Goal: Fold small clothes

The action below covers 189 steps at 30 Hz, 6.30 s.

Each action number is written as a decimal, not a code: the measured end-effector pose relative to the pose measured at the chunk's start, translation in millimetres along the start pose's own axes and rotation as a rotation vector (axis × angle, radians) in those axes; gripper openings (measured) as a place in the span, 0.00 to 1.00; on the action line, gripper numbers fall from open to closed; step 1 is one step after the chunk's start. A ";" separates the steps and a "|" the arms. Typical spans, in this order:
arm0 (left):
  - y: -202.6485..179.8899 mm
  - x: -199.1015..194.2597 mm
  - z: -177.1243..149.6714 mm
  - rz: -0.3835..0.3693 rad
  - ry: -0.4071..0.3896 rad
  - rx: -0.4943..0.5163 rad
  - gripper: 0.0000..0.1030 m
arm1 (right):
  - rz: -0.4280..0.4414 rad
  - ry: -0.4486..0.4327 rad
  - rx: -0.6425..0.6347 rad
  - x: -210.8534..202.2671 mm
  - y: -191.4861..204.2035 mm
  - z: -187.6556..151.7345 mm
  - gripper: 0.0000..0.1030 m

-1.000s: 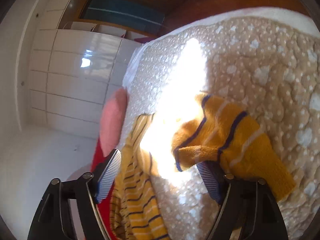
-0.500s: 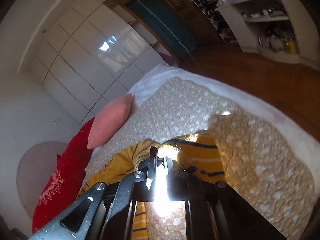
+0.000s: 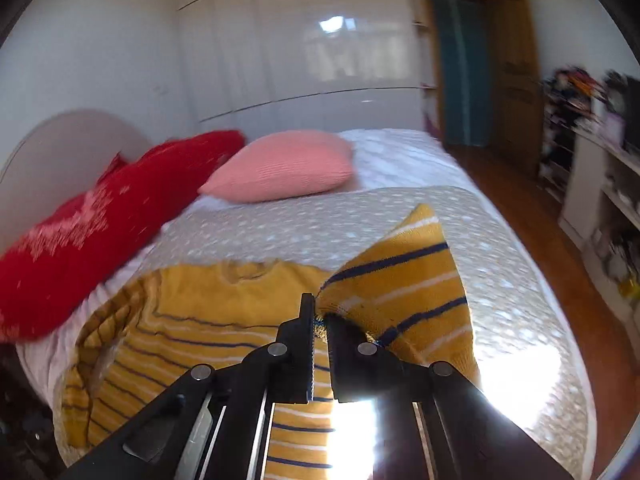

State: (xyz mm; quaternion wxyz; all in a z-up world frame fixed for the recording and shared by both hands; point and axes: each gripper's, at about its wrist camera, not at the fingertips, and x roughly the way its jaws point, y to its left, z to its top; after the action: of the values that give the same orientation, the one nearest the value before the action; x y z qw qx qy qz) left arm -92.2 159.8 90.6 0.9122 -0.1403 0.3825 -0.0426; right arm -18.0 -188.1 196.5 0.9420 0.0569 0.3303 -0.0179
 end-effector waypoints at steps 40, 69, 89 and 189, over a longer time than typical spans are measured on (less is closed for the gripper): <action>99.7 -14.8 -10.8 0.046 -0.033 -0.177 0.98 | 0.394 0.276 -0.112 137.5 175.9 -17.2 0.07; 95.3 -10.7 -18.6 0.029 -0.010 -0.148 0.98 | 0.139 0.320 -0.020 136.4 78.4 -60.3 0.01; 120.7 -2.8 -25.0 0.036 0.022 -0.206 0.98 | 0.106 0.389 0.053 156.9 32.2 -62.3 0.60; -34.8 77.1 -61.7 -0.107 0.226 0.139 0.98 | 0.320 0.278 0.475 -15.0 -108.7 -229.5 0.57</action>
State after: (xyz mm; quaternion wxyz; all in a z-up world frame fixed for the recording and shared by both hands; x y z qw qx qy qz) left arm -80.7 98.5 6.5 0.8674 -0.0914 0.4708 -0.1330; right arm -179.8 -268.7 17.5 0.8390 0.3284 0.4294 0.0617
